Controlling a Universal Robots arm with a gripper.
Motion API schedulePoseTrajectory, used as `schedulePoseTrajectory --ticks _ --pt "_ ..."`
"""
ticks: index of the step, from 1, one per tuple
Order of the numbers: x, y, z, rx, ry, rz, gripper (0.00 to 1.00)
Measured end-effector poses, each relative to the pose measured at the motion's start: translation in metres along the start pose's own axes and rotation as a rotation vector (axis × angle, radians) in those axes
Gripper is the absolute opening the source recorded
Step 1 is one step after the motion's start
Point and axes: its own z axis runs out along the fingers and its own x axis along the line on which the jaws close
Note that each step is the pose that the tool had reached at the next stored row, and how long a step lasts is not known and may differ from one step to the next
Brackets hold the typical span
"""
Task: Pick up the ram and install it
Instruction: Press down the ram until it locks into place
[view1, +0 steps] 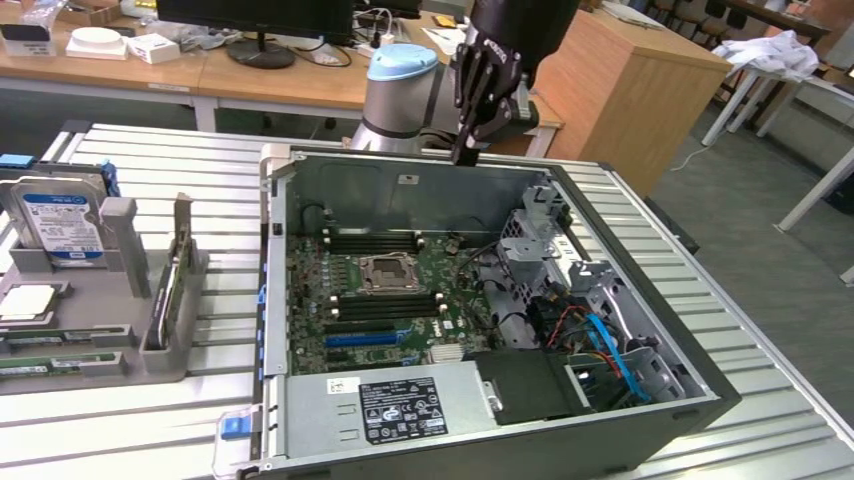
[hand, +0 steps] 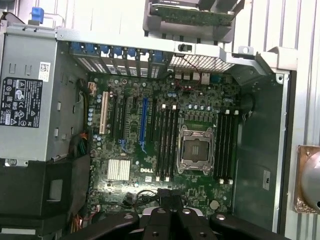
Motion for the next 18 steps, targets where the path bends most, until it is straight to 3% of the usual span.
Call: schedulePoseTrajectory --ticks 4,18 --pt "0.0005 -0.0002 0.0068 0.0001 -0.0001 0.0 0.1" --pt "0.0006 -0.0003 0.0073 0.0001 0.001 0.0 0.1"
